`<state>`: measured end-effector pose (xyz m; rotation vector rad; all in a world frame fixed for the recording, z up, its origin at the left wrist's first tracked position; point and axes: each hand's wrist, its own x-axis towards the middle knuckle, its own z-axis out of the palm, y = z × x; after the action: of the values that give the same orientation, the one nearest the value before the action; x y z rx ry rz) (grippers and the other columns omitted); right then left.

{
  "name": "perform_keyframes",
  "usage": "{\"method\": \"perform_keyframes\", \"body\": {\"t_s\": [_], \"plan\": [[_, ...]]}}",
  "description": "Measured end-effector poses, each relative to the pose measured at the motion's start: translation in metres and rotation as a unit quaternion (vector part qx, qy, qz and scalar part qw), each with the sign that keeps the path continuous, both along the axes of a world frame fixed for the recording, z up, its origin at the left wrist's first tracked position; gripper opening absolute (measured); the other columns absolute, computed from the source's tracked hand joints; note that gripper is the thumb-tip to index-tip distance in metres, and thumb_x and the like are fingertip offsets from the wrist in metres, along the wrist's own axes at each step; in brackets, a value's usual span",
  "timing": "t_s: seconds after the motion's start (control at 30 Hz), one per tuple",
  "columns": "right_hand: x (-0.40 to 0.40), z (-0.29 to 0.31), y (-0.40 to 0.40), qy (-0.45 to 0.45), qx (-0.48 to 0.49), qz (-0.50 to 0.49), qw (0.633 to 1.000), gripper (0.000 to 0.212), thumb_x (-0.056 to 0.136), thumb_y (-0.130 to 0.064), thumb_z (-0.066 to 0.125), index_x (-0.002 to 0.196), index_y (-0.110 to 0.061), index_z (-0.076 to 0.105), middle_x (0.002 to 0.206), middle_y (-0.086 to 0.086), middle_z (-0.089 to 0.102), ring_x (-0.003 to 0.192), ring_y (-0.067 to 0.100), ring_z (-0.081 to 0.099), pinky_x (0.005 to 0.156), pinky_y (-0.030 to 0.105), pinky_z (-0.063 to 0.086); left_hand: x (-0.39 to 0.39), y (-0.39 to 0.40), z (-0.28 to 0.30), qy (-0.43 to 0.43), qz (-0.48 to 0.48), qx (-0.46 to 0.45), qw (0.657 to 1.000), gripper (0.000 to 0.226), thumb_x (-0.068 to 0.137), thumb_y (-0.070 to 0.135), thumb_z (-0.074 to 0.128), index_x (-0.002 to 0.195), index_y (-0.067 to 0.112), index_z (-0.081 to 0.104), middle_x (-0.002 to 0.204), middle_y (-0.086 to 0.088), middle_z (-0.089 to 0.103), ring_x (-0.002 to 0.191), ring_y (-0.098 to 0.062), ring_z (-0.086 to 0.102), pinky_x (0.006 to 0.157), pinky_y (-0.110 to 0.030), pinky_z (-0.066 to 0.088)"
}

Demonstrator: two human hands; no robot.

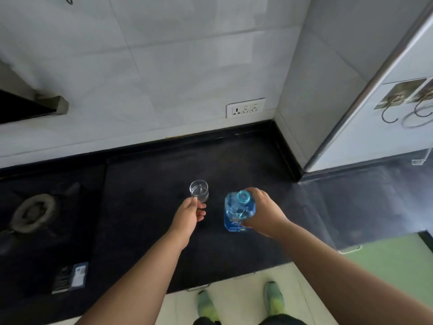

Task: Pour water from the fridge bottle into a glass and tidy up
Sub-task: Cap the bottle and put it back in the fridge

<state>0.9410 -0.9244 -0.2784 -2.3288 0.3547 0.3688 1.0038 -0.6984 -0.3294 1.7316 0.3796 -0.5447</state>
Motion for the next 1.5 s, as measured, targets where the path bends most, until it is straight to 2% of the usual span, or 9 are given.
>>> {"method": "perform_keyframes", "body": {"t_s": [0.17,0.33,0.47,0.63,0.93,1.07,1.17,1.37,1.5], "plan": [[-0.002,-0.014,-0.004,-0.003,0.032,0.006,0.999,0.098,0.07,-0.016,0.089,0.153,-0.03,0.039,0.145,-0.002,0.046,0.124,0.017,0.055,0.095,0.022,0.044,-0.002,-0.009,-0.027,0.047,-0.01,0.004,0.999,0.03,0.113,0.023,0.035,0.099,0.01,0.058,0.116,-0.009,0.068,0.081,-0.013,0.062,0.074,-0.026,0.052],[-0.004,-0.028,-0.021,0.034,0.056,0.049,0.997,0.128,0.068,-0.017,0.093,0.165,-0.032,0.01,0.15,-0.005,0.04,0.132,0.013,0.051,0.109,0.03,0.048,0.001,-0.015,-0.043,0.077,-0.013,0.0,0.997,0.03,0.114,0.025,0.034,0.105,0.009,0.058,0.12,-0.006,0.068,0.082,-0.012,0.063,0.075,-0.026,0.049],[0.004,-0.05,-0.048,0.032,0.053,-0.003,0.998,0.097,0.074,0.011,0.066,0.158,-0.028,0.036,0.153,0.002,0.045,0.135,0.021,0.055,0.107,0.035,0.052,0.006,-0.015,-0.048,0.096,0.0,-0.001,0.995,0.032,0.114,0.025,0.033,0.094,0.015,0.056,0.118,-0.003,0.069,0.085,-0.013,0.064,0.074,-0.027,0.047],[0.033,-0.071,-0.063,0.037,-0.034,-0.027,0.998,0.065,0.083,0.006,0.052,0.139,-0.025,0.064,0.14,0.001,0.061,0.121,0.021,0.064,0.103,0.03,0.051,0.009,-0.013,-0.058,0.103,0.012,0.008,0.995,0.03,0.113,0.027,0.034,0.097,0.017,0.057,0.119,-0.003,0.069,0.087,-0.015,0.063,0.076,-0.029,0.046],[0.056,-0.118,-0.059,0.088,-0.122,0.093,0.984,0.051,0.097,-0.027,0.061,0.148,-0.03,0.057,0.159,0.004,0.044,0.146,0.025,0.043,0.121,0.034,0.033,0.005,-0.009,-0.058,0.094,0.01,0.071,0.993,0.021,0.112,0.031,0.038,0.113,0.017,0.054,0.105,-0.007,0.075,0.074,-0.016,0.068,0.064,-0.029,0.053],[0.055,-0.136,-0.063,0.072,-0.128,0.044,0.988,0.042,0.088,-0.03,0.066,0.129,-0.037,0.072,0.146,-0.004,0.056,0.132,0.022,0.054,0.11,0.034,0.047,0.004,-0.007,-0.043,0.091,0.067,0.105,0.988,0.022,0.105,0.034,0.056,0.12,0.023,0.044,0.097,-0.007,0.07,0.069,-0.017,0.067,0.057,-0.029,0.051],[0.051,-0.132,-0.064,0.061,-0.11,-0.009,0.992,0.032,0.081,-0.024,0.067,0.109,-0.036,0.076,0.124,-0.002,0.067,0.11,0.022,0.065,0.09,0.032,0.056,-0.01,-0.006,-0.025,-0.012,0.025,0.139,0.99,0.03,0.099,0.019,0.063,0.123,0.023,0.045,0.089,0.0,0.06,0.071,-0.012,0.059,0.063,-0.026,0.046],[0.04,-0.071,-0.062,-0.004,-0.058,-0.049,0.997,0.02,0.085,-0.016,0.07,0.085,-0.034,0.062,0.097,0.004,0.069,0.083,0.025,0.063,0.065,0.029,0.046,-0.034,-0.017,0.023,-0.146,-0.219,0.115,0.958,0.081,0.081,0.011,0.08,0.143,0.045,0.042,0.141,0.025,0.043,0.126,0.004,0.048,0.095,-0.015,0.043],[0.031,-0.023,-0.059,-0.071,-0.01,-0.083,0.994,0.019,0.09,-0.02,0.07,0.099,-0.029,0.055,0.093,-0.002,0.068,0.077,0.018,0.064,0.062,0.029,0.048,-0.032,-0.037,0.037,-0.137,-0.299,0.121,0.937,0.108,0.074,0.022,0.091,0.157,0.048,0.026,0.145,0.025,0.037,0.136,0.005,0.037,0.113,-0.02,0.034]]}}
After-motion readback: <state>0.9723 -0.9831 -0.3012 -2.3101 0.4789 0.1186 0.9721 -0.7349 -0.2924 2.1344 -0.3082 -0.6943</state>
